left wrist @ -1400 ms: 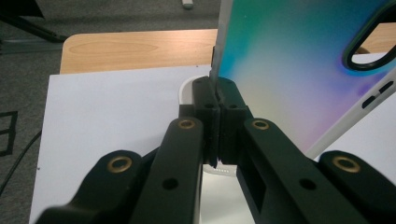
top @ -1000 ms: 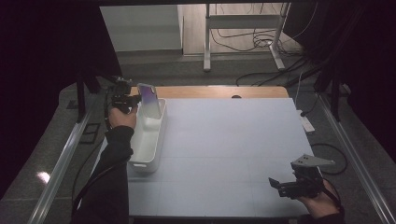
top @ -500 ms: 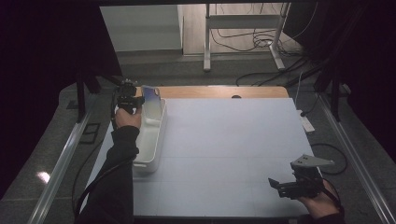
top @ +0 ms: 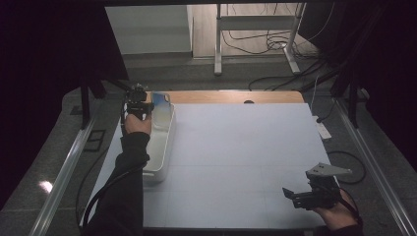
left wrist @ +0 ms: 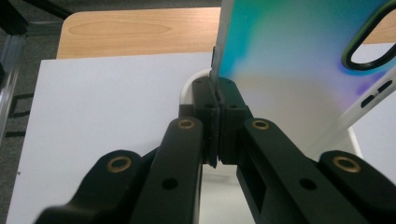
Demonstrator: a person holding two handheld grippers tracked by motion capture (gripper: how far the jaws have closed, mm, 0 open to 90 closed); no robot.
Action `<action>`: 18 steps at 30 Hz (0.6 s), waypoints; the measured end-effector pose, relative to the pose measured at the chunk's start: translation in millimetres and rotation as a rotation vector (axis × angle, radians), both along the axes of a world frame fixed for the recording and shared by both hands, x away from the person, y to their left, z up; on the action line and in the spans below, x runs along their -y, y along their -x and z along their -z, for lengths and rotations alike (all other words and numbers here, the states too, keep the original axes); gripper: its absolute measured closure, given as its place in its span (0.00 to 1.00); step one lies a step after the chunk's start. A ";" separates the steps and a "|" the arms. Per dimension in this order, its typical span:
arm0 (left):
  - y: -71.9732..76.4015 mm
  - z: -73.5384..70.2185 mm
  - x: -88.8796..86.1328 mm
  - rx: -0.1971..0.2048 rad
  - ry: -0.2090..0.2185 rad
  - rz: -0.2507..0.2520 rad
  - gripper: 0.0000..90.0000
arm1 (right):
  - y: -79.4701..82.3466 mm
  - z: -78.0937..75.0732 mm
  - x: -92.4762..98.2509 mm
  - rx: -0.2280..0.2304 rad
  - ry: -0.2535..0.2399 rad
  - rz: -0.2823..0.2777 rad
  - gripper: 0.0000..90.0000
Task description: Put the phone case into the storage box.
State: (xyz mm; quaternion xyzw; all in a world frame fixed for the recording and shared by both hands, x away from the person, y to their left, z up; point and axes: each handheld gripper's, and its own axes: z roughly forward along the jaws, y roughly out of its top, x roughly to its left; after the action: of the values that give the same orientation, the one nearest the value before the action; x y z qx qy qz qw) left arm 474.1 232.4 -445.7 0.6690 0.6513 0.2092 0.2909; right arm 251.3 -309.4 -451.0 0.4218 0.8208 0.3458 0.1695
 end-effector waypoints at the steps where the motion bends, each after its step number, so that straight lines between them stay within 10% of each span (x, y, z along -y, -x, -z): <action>1: -0.8 0.7 -0.4 -0.003 -0.004 -0.002 0.98 | 0.1 0.1 -0.2 0.001 -0.001 0.000 0.00; 18: -4.7 7.6 -0.5 -0.011 0.009 -0.007 0.94 | 0.8 -0.5 -0.1 0.000 -0.002 -0.002 0.00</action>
State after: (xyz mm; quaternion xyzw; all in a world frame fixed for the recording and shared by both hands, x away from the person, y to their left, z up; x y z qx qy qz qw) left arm 478.8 232.9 -453.3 0.6663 0.6563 0.2035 0.2895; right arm 250.5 -309.3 -450.4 0.4210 0.8210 0.3468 0.1689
